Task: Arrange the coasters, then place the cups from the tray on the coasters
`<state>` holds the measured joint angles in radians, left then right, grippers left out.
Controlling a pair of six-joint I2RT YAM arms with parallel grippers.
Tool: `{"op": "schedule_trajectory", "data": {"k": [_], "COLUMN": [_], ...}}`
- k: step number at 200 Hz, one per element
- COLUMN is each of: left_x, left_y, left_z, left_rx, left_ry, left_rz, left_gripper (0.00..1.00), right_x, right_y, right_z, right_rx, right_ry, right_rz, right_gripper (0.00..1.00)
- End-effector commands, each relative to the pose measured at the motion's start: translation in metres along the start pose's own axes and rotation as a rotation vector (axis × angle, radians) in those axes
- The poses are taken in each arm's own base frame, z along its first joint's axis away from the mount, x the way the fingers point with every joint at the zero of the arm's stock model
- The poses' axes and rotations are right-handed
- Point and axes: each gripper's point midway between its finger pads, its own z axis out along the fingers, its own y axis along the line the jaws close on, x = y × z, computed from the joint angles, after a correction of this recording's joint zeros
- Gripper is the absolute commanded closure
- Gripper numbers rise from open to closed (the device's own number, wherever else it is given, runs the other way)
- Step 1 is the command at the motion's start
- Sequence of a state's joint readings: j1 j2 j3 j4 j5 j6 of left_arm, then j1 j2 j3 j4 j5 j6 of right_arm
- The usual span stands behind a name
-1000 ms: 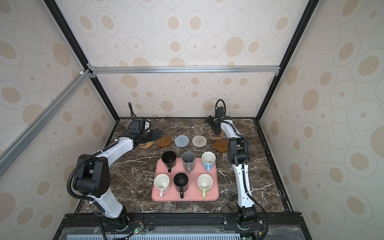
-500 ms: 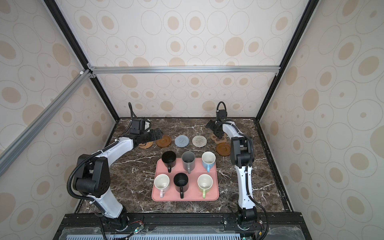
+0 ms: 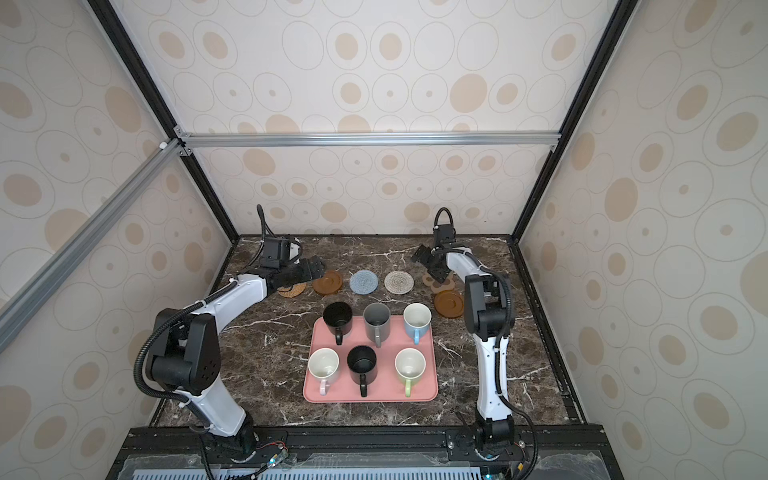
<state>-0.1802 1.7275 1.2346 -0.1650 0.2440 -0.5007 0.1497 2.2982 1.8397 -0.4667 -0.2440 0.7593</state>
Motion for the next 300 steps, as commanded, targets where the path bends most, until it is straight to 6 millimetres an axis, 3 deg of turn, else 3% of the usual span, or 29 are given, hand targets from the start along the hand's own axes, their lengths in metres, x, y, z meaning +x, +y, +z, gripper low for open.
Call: {"op": "schedule_trajectory", "data": {"k": [1,84,129,184,217,263,300], "left_x": [-0.009,-0.007,-0.007,-0.008,-0.008,-0.009,-0.009], "left_y": [-0.002,-0.001,-0.002,-0.002,-0.003,-0.005,-0.005], "left_z": [-0.001,0.0,0.0,-0.001,0.001,0.001,-0.002], "left_rx": [0.009,0.01,0.015,0.013,0.018,0.026,0.021], "left_ry": [-0.024,-0.023,-0.019,-0.021,-0.019,-0.021,-0.025], "left_rz": [0.0,-0.009,-0.009,0.0,0.004,0.004,0.011], "left_gripper": [0.0,0.0,0.0,0.0,0.0,0.0,0.0], "right_x": [0.072,0.08,0.075,0.021,-0.01,-0.039,-0.056], "right_y": [-0.041,-0.034,-0.031,-0.016,-0.039,-0.044,-0.034], "right_z": [0.023,0.014,0.012,-0.026,-0.045,-0.024,-0.008], "right_rx": [0.145,0.128,0.129,0.143,0.313,0.286,0.227], "right_ry": [0.226,0.237,0.219,0.11,0.019,-0.048,-0.057], "right_rz": [0.064,0.058,0.051,-0.057,-0.099,-0.068,-0.107], "right_gripper": [0.0,0.0,0.0,0.0,0.0,0.0,0.0]}}
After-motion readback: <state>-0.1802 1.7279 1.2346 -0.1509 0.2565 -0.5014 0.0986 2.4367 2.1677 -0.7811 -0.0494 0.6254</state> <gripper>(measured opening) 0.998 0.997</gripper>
